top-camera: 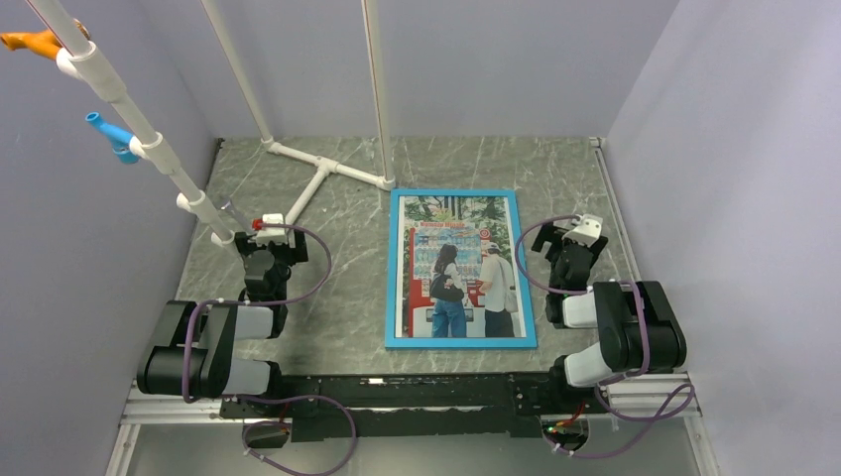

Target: Put the photo into the frame

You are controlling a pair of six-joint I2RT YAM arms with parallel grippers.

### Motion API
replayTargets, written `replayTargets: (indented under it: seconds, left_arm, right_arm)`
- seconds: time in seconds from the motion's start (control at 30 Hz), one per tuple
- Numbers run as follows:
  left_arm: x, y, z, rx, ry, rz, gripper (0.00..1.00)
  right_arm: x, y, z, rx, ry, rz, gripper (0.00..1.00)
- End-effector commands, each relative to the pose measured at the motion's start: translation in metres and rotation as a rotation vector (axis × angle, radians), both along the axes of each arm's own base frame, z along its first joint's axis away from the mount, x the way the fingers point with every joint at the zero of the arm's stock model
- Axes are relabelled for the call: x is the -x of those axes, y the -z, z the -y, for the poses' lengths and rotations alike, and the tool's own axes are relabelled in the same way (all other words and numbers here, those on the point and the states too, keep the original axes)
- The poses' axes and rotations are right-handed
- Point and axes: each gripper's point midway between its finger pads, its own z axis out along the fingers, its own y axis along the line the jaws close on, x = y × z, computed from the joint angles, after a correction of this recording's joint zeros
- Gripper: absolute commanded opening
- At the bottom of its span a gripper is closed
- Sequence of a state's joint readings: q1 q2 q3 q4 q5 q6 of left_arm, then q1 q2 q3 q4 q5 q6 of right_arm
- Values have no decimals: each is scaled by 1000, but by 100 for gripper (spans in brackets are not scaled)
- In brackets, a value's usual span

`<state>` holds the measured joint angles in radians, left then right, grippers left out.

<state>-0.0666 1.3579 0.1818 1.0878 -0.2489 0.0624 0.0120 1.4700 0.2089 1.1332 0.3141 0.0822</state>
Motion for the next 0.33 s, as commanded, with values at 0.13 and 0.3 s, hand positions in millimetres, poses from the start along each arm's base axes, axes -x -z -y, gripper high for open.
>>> replayTargets:
  seconds: [0.13, 0.3]
  left_arm:
    - [-4, -18, -19, -1, -89, 61, 99]
    - [-4, -19, -19, -1, -90, 65, 100]
  right_arm:
    - [-6, -9, 3, -2, 24, 28, 100]
    - [-7, -10, 3, 2, 23, 34, 100]
